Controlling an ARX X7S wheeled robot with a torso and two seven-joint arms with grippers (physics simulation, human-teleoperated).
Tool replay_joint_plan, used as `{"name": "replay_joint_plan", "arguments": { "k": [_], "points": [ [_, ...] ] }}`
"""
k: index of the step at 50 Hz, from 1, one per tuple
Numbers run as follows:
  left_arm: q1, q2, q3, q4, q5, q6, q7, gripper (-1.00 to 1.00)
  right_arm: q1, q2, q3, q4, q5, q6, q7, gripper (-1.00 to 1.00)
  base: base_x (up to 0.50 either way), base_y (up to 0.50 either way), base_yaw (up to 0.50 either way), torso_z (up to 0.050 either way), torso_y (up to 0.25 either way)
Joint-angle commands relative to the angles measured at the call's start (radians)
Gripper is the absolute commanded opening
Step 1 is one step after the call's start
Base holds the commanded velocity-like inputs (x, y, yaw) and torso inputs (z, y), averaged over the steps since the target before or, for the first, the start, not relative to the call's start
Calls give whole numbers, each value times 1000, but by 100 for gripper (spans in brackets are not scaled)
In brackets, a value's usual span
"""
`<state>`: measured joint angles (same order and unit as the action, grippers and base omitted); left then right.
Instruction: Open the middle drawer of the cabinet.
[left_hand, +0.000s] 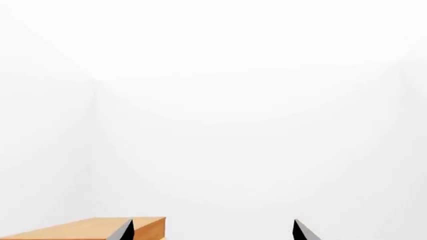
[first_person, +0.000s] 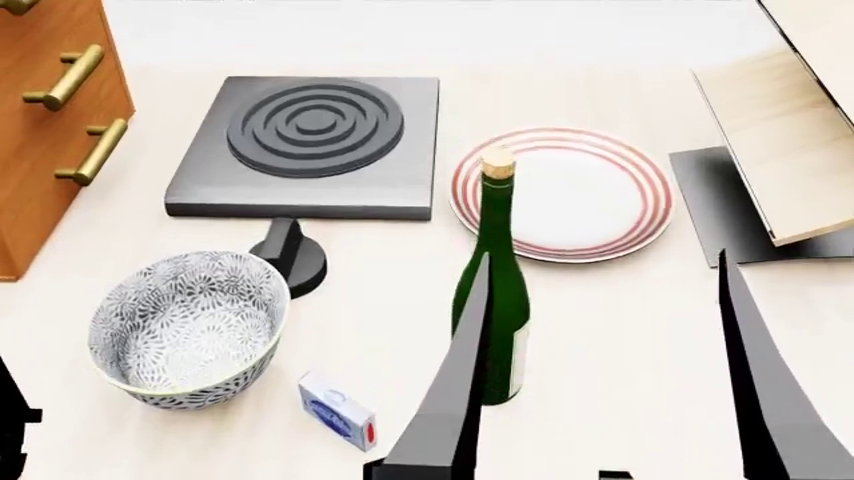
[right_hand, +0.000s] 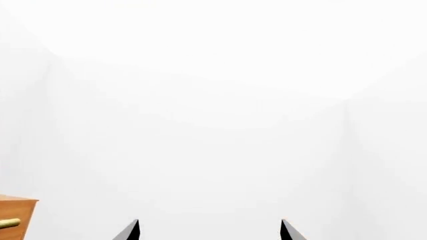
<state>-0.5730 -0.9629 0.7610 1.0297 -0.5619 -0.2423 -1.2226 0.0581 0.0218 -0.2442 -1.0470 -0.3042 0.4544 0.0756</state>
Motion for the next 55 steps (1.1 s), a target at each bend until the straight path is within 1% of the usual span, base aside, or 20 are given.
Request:
{"name": "replay_joint_plan", "arguments": {
  "k": [1, 33, 55],
  "points": [
    [-52, -27, 56, 12, -5, 16, -29, 100, 1, -21, 30, 0, -11, -20, -26, 100, 500, 0, 0, 0, 0],
    [-175, -67, 221, 13, 9, 37, -118, 100, -5, -21, 30, 0, -11, -35, -23, 100, 500, 0, 0, 0, 0],
    [-211, -73, 273, -4, 9, 43, -130, 100, 1, -21, 27, 0, -16, -35, -28, 100, 500, 0, 0, 0, 1]
  ]
}}
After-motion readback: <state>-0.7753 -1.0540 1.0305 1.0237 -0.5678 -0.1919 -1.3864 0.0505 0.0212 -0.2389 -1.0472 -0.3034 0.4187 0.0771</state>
